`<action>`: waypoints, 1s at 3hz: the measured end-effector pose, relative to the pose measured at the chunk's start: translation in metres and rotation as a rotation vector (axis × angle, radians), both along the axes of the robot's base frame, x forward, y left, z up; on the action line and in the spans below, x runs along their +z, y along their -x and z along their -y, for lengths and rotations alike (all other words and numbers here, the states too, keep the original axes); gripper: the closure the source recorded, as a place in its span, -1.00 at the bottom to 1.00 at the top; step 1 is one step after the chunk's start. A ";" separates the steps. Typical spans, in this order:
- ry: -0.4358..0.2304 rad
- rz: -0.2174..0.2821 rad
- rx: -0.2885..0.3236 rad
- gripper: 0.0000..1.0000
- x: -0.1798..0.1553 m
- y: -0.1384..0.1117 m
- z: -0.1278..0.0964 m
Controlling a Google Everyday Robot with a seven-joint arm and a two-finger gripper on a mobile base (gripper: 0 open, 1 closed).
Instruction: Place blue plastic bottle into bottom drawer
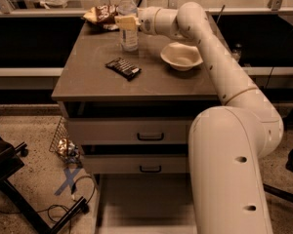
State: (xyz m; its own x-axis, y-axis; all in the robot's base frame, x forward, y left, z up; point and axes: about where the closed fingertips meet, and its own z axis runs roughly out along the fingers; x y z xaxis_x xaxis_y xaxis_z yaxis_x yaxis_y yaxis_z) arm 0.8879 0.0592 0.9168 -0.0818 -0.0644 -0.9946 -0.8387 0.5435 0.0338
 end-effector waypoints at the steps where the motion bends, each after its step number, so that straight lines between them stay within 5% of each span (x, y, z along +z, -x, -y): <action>1: 0.002 0.063 0.020 1.00 0.031 0.006 -0.003; 3: -0.007 0.269 0.022 1.00 0.130 0.060 0.024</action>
Offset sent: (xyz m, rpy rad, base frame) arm -0.0470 -0.0101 0.1238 0.0682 -0.2777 0.0707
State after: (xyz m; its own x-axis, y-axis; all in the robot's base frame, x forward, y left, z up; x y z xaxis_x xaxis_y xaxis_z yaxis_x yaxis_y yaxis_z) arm 0.8281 0.0348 1.0469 0.1867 -0.0564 -0.9808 -0.8295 0.5259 -0.1881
